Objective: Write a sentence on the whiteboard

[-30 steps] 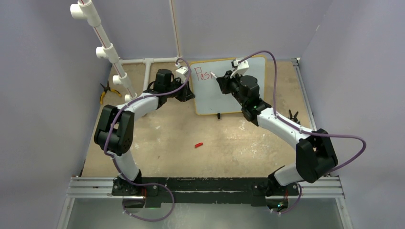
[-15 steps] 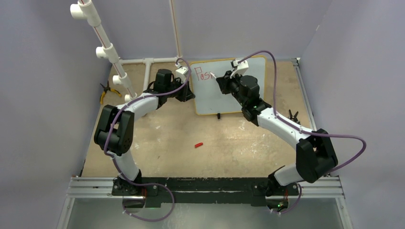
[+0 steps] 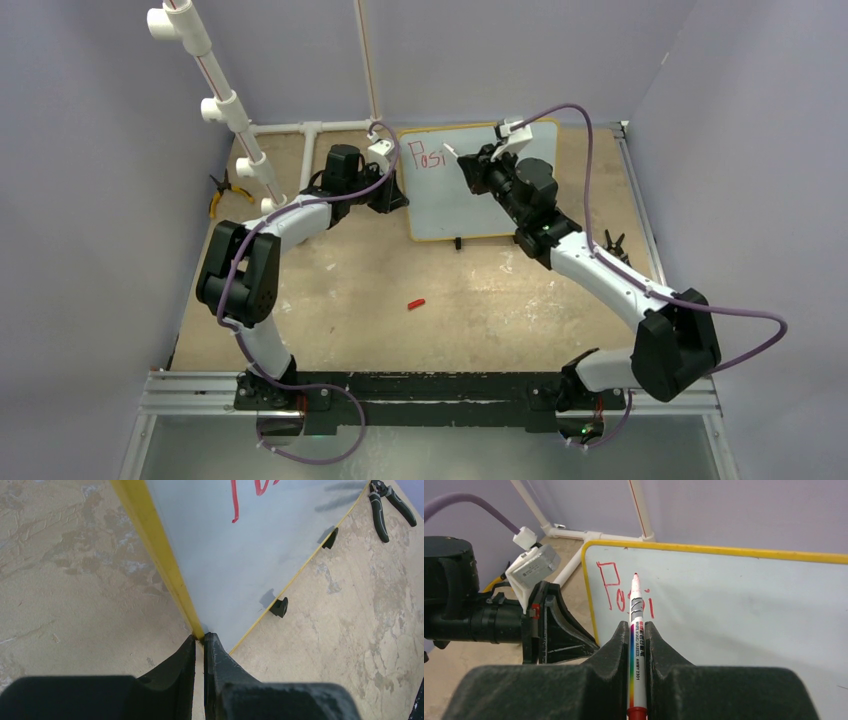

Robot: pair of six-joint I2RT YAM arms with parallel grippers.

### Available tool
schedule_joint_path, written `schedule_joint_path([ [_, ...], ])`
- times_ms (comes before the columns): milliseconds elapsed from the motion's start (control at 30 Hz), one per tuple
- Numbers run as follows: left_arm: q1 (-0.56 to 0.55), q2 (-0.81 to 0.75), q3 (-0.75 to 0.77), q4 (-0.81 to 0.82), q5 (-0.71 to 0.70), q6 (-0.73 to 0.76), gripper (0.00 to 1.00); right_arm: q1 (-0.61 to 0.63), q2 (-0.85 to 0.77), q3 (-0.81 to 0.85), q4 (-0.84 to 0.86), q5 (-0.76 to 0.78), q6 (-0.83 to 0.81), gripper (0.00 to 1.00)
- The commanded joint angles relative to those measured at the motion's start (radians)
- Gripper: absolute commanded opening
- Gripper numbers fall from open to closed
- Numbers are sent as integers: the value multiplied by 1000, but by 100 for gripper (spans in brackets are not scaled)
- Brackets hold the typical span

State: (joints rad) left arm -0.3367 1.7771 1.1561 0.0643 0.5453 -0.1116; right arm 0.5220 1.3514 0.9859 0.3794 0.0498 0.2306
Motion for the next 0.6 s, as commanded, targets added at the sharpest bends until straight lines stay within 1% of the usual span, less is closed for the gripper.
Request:
schedule_joint_path([
  [0,-7,-27,20,11,-3,10,0,-5,14,-12,9,-11,-9,0],
  [567,-7,-21,25,8,-2,11,0,-7,49,-30,-3,46,3,0],
])
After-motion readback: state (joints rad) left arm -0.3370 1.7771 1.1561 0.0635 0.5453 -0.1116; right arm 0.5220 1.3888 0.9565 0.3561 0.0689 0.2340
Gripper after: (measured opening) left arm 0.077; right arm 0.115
